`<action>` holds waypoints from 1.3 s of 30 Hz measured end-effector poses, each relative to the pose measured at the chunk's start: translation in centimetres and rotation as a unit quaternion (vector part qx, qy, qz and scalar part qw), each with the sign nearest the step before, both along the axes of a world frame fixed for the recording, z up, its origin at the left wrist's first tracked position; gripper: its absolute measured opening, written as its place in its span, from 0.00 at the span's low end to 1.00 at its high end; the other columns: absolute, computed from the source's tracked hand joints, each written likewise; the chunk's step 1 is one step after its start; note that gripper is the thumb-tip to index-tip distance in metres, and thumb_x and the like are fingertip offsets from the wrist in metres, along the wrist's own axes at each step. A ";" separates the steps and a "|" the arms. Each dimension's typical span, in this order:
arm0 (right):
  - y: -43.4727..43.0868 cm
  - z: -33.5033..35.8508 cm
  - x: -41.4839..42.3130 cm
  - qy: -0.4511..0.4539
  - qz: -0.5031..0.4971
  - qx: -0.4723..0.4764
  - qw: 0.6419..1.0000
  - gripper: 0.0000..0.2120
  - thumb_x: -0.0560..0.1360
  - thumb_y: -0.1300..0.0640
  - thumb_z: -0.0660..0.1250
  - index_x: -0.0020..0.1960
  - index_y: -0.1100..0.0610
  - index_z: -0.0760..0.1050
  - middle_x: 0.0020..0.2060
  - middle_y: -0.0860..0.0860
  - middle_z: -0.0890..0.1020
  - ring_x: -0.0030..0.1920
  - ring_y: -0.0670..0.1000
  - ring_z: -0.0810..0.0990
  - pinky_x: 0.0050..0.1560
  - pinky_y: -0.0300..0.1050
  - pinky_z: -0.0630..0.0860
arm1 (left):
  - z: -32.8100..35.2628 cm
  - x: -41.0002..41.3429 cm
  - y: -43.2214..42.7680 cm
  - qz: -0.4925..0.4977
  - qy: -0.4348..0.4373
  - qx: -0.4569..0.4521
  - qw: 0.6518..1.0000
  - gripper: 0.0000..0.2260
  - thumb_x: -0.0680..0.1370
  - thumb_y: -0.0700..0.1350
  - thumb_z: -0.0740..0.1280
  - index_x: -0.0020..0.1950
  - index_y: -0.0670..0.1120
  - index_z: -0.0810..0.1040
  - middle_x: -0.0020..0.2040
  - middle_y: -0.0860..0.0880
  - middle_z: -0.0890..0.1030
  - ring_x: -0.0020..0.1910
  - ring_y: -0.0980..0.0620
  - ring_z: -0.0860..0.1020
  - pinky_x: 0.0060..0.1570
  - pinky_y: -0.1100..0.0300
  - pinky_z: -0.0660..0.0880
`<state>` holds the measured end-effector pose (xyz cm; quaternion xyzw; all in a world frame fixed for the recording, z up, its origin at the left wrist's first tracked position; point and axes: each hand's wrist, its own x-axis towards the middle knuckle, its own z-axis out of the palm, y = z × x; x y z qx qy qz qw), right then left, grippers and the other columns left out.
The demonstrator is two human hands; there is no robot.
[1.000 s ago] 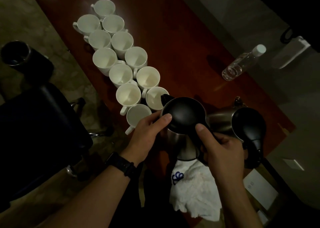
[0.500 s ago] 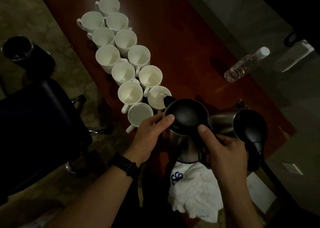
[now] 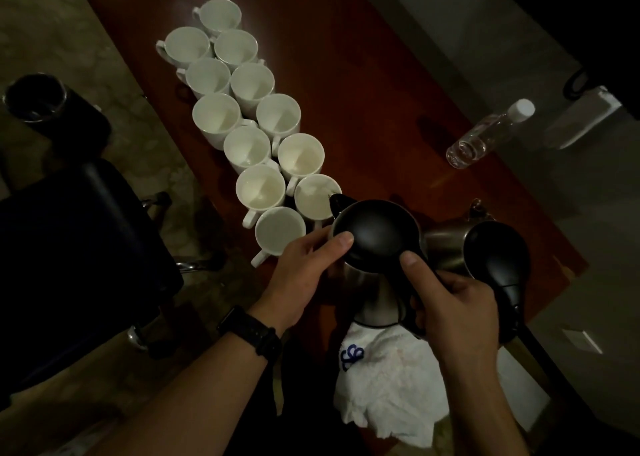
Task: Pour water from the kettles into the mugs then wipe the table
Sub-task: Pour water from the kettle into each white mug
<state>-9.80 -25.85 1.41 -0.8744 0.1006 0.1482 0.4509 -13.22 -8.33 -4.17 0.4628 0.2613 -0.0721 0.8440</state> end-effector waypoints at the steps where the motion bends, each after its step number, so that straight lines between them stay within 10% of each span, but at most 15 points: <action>1: 0.0 0.0 0.0 0.002 0.000 0.003 1.000 0.34 0.64 0.26 0.68 0.29 0.59 0.75 0.23 0.58 0.75 0.28 0.66 0.75 0.32 0.65 0.76 | 0.0 0.0 0.0 0.000 -0.002 0.001 1.000 0.16 0.73 0.59 0.73 0.57 0.55 0.86 0.57 0.49 0.87 0.59 0.51 0.84 0.52 0.63 0.80; 23: 0.2 -0.3 0.1 0.026 0.000 0.021 0.999 0.31 0.63 0.27 0.69 0.27 0.56 0.75 0.21 0.54 0.73 0.24 0.54 0.72 0.32 0.63 0.74 | -0.2 0.0 -0.1 0.015 0.015 0.004 1.000 0.18 0.71 0.60 0.73 0.58 0.57 0.86 0.58 0.49 0.86 0.61 0.50 0.83 0.62 0.51 0.76; 39: -0.1 -0.4 0.1 0.022 0.015 0.016 1.000 0.32 0.65 0.28 0.69 0.27 0.58 0.74 0.20 0.53 0.72 0.24 0.54 0.70 0.30 0.63 0.72 | 0.1 -0.3 -0.3 0.013 0.019 0.017 1.000 0.16 0.71 0.61 0.72 0.56 0.57 0.86 0.56 0.50 0.87 0.58 0.53 0.84 0.51 0.64 0.80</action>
